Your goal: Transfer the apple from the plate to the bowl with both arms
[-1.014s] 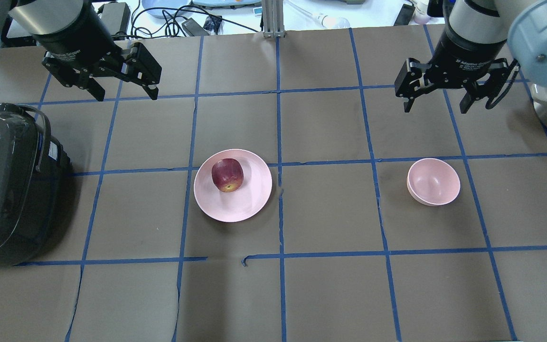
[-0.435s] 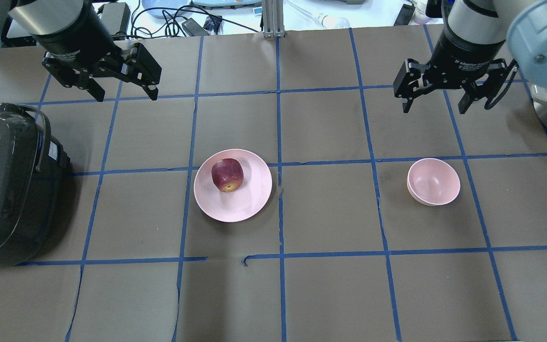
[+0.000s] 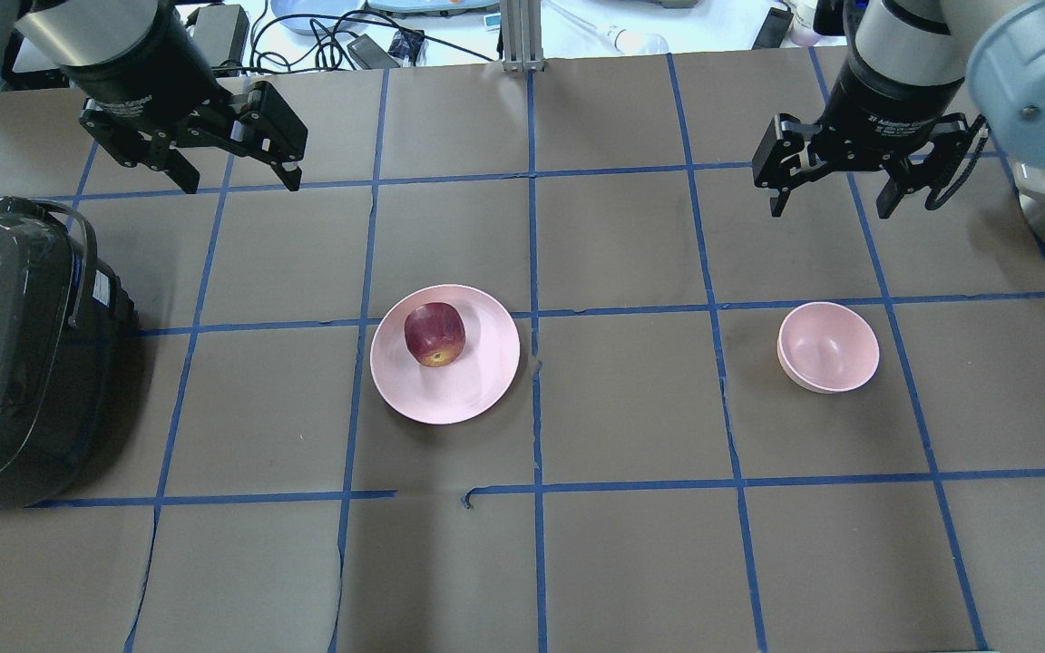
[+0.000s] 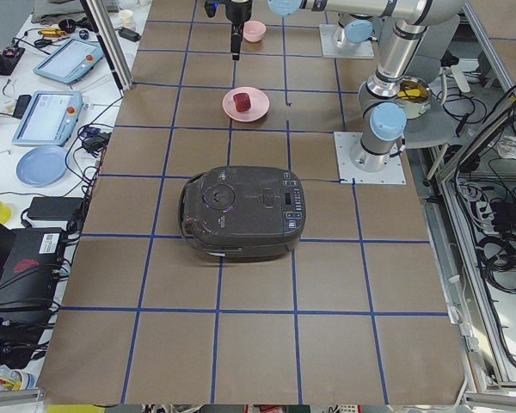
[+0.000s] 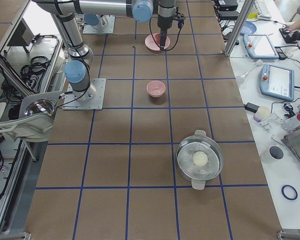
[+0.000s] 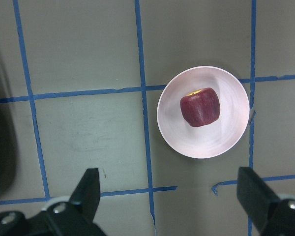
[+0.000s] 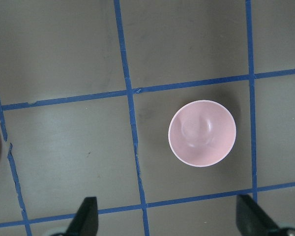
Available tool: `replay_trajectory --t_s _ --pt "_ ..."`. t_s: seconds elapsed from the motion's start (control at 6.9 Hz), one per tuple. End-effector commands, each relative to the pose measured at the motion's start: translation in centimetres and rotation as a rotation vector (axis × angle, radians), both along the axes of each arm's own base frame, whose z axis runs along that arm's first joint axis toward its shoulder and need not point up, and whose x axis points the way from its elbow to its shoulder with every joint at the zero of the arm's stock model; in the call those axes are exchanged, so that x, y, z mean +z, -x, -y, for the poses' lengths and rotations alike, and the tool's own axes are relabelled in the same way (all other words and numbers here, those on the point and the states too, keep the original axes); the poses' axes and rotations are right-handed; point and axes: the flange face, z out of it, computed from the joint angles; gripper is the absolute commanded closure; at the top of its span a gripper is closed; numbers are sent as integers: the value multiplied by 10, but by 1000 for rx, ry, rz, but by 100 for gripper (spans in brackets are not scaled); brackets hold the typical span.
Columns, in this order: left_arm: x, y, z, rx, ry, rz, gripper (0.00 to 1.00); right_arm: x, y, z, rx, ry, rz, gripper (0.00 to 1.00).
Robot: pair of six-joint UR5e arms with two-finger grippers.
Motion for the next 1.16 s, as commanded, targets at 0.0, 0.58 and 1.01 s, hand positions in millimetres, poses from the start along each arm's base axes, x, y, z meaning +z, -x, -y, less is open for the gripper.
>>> replay_trajectory --t_s 0.0,0.58,1.01 --pt "-1 0 1 0 0 -4 0 0 1 0 0 -1 -6 0" --pt "-5 -2 3 -4 -8 42 0 0 0 0 0 0 -5 0" --pt "-57 31 11 246 -115 40 0 -11 5 9 0 -12 -4 0"
